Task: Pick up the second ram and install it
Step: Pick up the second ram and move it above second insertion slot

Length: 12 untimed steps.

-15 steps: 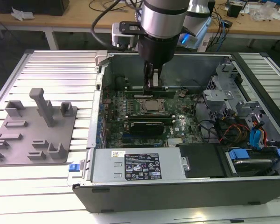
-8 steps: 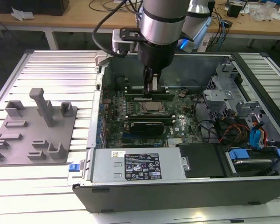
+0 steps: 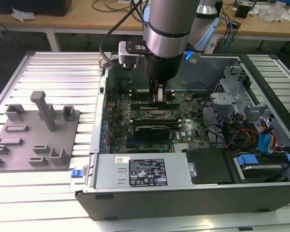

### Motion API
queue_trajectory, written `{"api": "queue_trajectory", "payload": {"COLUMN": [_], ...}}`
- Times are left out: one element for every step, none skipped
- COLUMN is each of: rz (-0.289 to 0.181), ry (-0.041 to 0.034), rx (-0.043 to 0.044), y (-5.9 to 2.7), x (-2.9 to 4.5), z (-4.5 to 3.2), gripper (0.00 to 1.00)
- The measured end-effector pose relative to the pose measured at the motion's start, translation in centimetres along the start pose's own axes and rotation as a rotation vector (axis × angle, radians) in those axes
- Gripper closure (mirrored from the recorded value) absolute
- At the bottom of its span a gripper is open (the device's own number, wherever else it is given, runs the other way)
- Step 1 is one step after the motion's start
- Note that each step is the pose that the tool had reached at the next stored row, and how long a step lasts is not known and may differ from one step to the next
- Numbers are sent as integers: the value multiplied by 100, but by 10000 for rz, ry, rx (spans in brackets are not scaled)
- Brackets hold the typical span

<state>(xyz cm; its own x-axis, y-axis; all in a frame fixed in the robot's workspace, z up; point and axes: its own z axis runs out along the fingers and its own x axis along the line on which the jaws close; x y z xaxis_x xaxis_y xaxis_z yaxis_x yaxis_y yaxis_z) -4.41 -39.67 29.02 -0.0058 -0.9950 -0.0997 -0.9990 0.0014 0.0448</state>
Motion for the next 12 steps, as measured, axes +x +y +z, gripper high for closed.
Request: {"api": "queue_trajectory", "payload": {"rz": [0,1,1,1,0,0,0,0,1,1,1,2], "ry": [-1,-2,-4,-9,-9,-6,-8,-9,-9,-9,-9,-8], "rx": [-1,1,1,0,1,-2,-4,-7,-9,-10,-10,-10], "y": [-6,-6,-8,-9,-10,-10,-10,-11,-11,-11,-12,-12], "x": [2,3,4,7,10,11,13,18,24,28,29,29], "z": [16,31,48,76,104,105,108,115,125,131,136,136], "gripper": [91,91,91,91,91,91,91,91,91,91,91,91]}}
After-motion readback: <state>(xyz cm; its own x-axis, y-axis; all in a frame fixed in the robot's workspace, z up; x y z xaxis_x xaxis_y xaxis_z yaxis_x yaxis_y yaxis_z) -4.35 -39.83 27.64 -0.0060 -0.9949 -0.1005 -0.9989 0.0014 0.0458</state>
